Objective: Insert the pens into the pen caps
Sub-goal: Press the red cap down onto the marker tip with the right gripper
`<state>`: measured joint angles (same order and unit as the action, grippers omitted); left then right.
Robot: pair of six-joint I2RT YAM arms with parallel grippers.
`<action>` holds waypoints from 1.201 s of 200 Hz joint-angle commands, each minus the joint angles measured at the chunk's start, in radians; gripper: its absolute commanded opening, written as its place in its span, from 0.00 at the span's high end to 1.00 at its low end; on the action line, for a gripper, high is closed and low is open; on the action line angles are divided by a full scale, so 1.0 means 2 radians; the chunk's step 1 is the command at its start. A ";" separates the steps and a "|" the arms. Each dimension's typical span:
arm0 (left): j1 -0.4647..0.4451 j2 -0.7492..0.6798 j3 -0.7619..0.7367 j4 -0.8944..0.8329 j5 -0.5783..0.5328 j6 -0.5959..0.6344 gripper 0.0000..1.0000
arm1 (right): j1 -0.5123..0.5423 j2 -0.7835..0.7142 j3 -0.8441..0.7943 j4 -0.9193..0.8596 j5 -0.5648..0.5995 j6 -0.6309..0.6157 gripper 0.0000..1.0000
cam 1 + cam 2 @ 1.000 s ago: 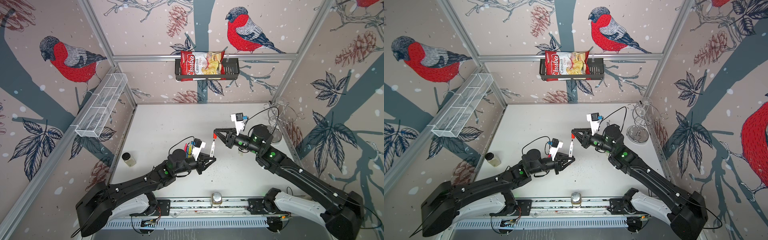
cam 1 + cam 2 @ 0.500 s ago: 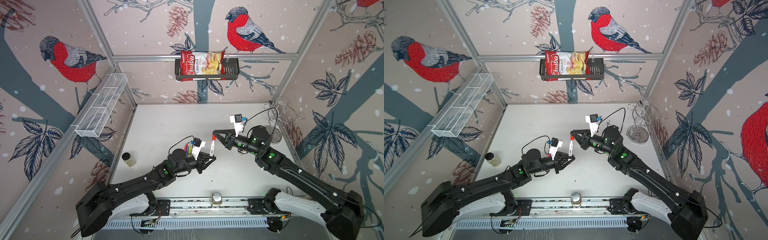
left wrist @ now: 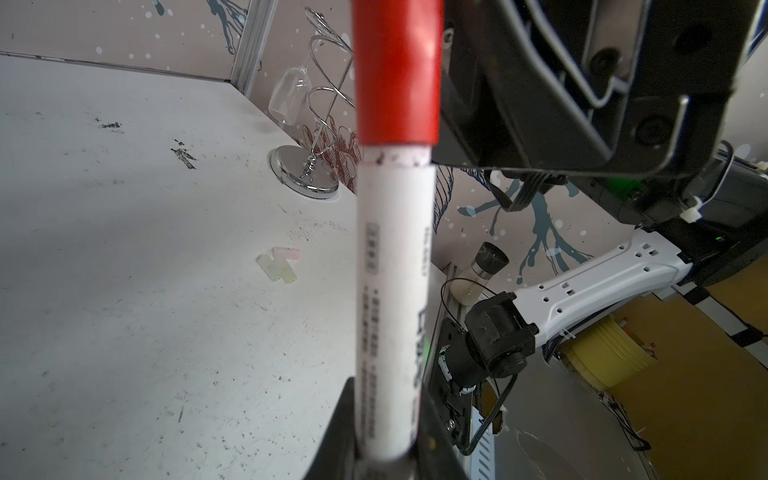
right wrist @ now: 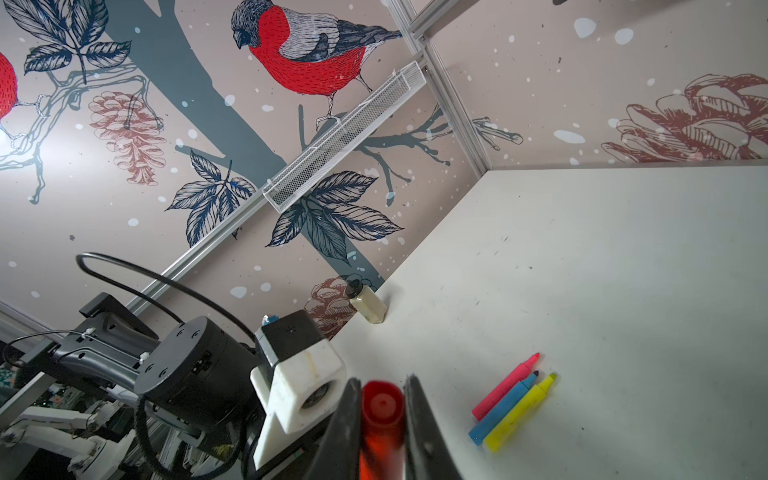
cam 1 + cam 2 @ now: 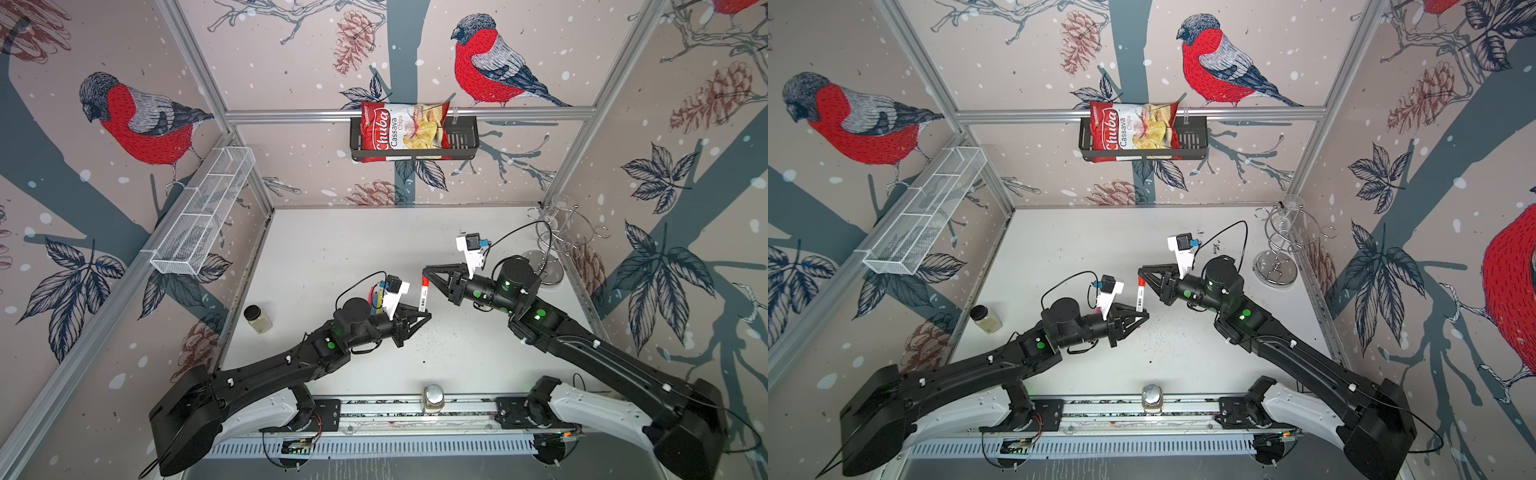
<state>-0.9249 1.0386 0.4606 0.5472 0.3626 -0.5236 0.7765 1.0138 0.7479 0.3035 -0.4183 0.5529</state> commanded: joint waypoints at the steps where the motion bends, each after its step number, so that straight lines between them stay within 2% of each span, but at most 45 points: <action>1: -0.001 -0.007 -0.005 0.053 -0.008 -0.001 1.00 | 0.003 -0.002 -0.004 0.008 -0.012 -0.006 1.00; 86: -0.001 -0.027 -0.016 0.097 -0.009 -0.011 1.00 | 0.020 0.009 -0.013 0.000 -0.040 -0.025 1.00; 169: -0.001 -0.047 -0.018 0.144 -0.008 -0.024 1.00 | 0.032 0.005 -0.024 0.002 -0.040 -0.035 1.00; 240: 0.000 -0.076 0.002 0.119 -0.005 -0.008 1.00 | 0.039 0.010 -0.025 0.002 -0.085 -0.050 1.00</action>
<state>-0.9272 0.9161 0.4347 0.5381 0.3893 -0.5671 0.8413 1.0203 0.7048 0.4652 -0.4553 0.5003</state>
